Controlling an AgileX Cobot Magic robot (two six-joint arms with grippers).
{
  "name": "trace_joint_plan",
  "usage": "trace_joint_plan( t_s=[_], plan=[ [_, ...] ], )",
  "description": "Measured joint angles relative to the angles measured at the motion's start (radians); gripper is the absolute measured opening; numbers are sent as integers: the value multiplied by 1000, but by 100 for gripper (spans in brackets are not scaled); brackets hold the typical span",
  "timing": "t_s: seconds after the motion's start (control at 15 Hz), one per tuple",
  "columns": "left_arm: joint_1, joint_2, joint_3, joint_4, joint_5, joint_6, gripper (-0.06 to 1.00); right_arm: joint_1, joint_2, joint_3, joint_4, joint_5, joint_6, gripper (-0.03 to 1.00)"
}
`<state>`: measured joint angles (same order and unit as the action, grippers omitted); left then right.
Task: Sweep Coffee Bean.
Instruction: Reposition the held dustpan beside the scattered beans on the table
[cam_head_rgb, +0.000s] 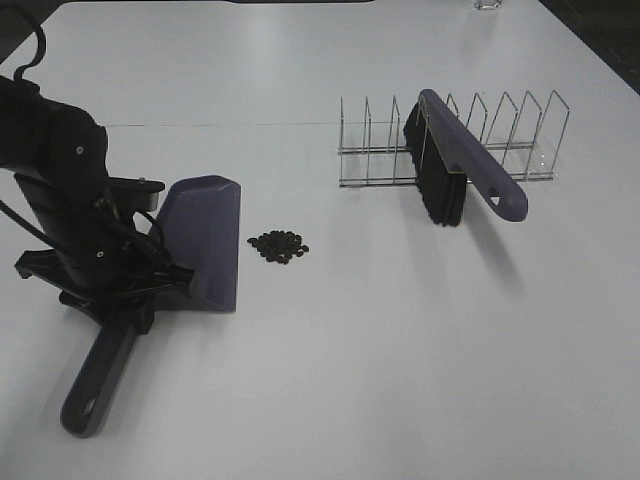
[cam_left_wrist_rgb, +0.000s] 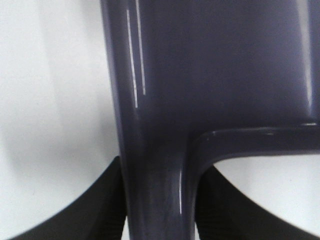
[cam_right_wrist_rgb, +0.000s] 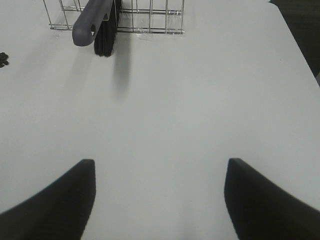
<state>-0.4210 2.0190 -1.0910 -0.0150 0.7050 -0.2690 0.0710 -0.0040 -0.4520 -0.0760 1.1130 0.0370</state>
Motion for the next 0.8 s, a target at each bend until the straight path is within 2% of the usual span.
trace_joint_plan(
  t_s=[0.33,0.8],
  plan=[
    [0,-73,3,27,96,-15,35,0,0,0,0,0,0,63],
    [0,-69,3,106,71,-14,35,0,0,0,0,0,0,63]
  ],
)
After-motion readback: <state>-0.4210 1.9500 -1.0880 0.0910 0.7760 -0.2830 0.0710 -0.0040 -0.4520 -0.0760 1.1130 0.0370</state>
